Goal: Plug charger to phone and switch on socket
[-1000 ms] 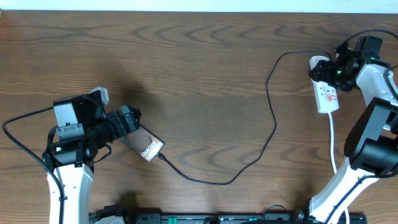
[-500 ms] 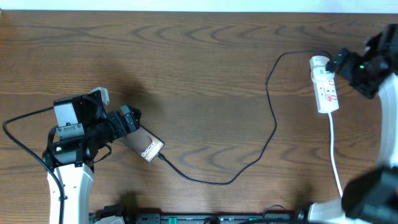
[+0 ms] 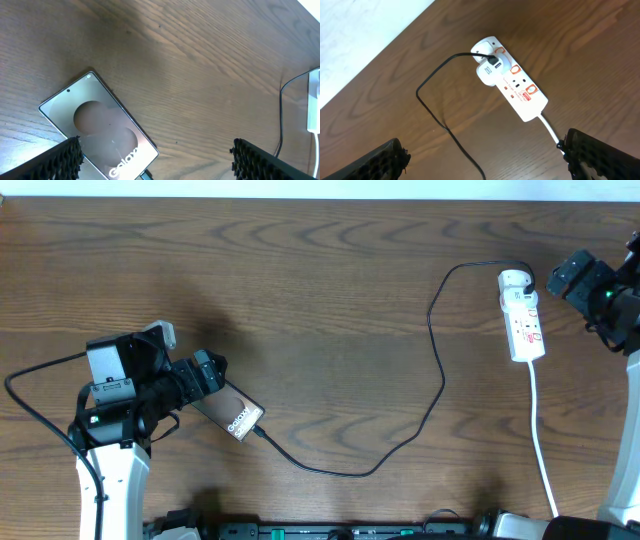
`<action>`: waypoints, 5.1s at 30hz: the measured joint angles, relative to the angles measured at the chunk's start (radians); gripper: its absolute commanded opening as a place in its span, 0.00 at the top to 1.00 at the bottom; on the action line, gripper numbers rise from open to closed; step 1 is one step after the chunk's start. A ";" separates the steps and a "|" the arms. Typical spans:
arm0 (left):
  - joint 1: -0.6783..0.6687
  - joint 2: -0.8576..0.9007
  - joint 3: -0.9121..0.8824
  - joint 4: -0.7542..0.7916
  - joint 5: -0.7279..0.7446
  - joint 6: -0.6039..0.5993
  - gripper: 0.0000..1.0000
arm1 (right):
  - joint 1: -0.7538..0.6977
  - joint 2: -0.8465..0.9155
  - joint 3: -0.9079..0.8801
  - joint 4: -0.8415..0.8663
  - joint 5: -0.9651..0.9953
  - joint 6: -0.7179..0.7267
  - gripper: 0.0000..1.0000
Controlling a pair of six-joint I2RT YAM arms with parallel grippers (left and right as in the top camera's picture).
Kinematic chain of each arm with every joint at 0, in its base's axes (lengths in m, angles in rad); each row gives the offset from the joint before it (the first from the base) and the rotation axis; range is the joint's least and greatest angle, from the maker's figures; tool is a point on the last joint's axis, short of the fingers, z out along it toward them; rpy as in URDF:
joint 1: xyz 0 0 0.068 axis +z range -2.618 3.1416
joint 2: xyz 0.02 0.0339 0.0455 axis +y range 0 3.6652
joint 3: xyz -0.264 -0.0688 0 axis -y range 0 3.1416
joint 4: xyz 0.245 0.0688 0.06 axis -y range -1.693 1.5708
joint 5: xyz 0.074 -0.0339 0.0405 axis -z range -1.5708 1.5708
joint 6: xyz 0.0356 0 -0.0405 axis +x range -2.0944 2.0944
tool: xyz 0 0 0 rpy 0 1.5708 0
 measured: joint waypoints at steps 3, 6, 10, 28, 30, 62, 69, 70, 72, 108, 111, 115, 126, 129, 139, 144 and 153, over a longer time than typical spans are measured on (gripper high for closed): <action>0.000 0.000 0.000 0.000 0.000 0.000 0.07 | 0.000 0.000 0.000 -0.002 0.001 0.001 0.01; 0.000 0.000 0.000 0.000 0.000 0.000 0.07 | 0.000 0.000 0.000 -0.002 0.003 0.003 0.01; 0.000 0.000 0.000 0.000 0.000 0.000 0.07 | 0.000 0.000 0.000 -0.002 0.003 0.003 0.01; -0.319 -0.407 -0.090 0.113 -0.338 0.007 0.07 | 0.000 0.000 0.000 -0.002 0.003 0.003 0.01; -0.328 -0.488 -0.168 0.257 -0.378 0.024 0.07 | 0.000 0.000 0.000 -0.003 0.003 0.003 0.01; -0.195 -1.033 -0.801 0.647 -0.321 0.228 0.07 | 0.000 0.000 0.000 -0.002 0.005 0.004 0.01; -0.195 -1.033 -0.801 0.647 -0.321 0.228 0.07 | 0.000 0.000 0.000 -0.003 0.005 0.004 0.01; -0.195 -1.033 -0.801 0.647 -0.321 0.228 0.07 | 0.000 0.000 0.000 -0.003 0.005 0.004 0.01; -0.195 -1.033 -0.801 0.647 -0.320 0.228 0.07 | 0.000 0.000 0.000 -0.003 0.005 0.004 0.01; -0.195 -1.033 -0.801 0.647 -0.321 0.228 0.07 | 0.000 0.000 0.000 -0.003 0.005 0.004 0.01; -0.195 -1.033 -0.801 0.647 -0.321 0.228 0.07 | 0.000 0.000 0.000 -0.003 0.005 0.004 0.01; -0.195 -1.033 -0.801 0.647 -0.321 0.228 0.07 | 0.000 -0.004 0.000 -0.010 0.005 0.004 0.01; -0.195 -1.033 -0.800 0.647 -0.320 0.229 0.07 | 0.156 -0.269 -0.224 0.381 0.059 0.005 0.01; -0.195 -1.033 -0.800 0.646 -0.320 0.230 0.07 | 0.272 -0.375 -0.429 0.644 0.108 -0.018 0.01; -0.195 -1.035 -0.799 0.644 -0.320 0.231 0.07 | 0.394 -0.707 -1.183 1.339 0.242 -0.044 0.01; -0.195 -1.035 -0.799 0.644 -0.320 0.231 0.07 | 0.394 -0.865 -1.455 1.499 0.251 -0.044 0.01; -0.195 -1.035 -0.799 0.644 -0.320 0.232 0.07 | 0.394 -1.080 -1.564 1.318 0.251 -0.079 0.01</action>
